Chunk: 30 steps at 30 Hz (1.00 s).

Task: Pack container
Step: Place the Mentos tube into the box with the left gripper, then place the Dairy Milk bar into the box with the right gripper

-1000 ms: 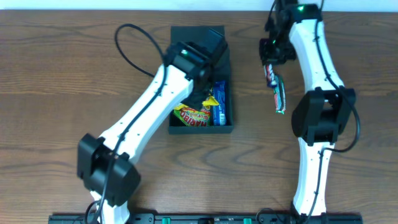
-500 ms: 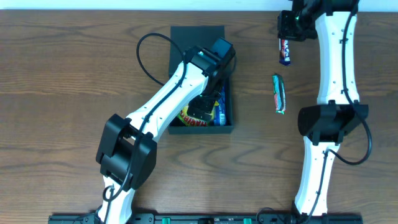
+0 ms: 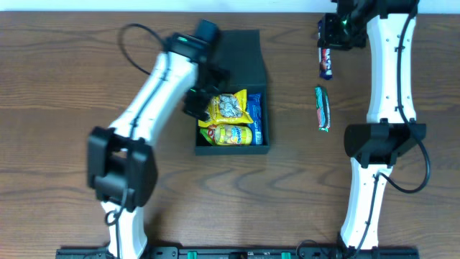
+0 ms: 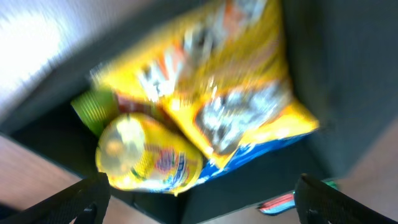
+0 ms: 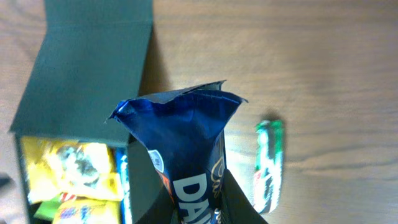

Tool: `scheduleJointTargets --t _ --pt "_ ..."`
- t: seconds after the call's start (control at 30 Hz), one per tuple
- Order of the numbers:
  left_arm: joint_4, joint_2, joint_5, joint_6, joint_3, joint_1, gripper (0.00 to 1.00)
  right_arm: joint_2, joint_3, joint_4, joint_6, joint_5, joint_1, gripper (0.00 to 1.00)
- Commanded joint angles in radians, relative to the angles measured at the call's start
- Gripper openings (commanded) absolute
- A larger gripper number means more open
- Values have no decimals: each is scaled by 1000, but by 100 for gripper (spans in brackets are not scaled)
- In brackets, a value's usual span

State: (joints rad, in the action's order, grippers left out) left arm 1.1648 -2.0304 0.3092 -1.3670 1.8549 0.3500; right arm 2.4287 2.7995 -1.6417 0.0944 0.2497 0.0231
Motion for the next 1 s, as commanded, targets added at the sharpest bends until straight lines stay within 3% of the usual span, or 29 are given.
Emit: scheduleJointTargets --t 0.0,0.13,0.3,0.5,0.7,0.83,0.97 --pt "-2 109 -68 167 11 -100 95 -3 21 -46 -13 98 40 2" --pt "-34 192 -151 334 11 -215 95 -3 18 -56 24 164 116 1" --pt "-83 249 -162 475 11 -340 95 -3 -5 -56 127 63 254 1" --pt "-96 252 -159 536 11 -414 95 -3 -148 -54 228 28 364 1" --pt "-119 252 -160 586 11 -423 95 -19 -199 -57 196 66 382 2" --pt "-119 252 -160 586 11 -423 95 -145 -282 -57 163 -22 396 2" --pt "-130 251 -160 586 11 -422 95 -314 -550 0 163 -100 409 1"
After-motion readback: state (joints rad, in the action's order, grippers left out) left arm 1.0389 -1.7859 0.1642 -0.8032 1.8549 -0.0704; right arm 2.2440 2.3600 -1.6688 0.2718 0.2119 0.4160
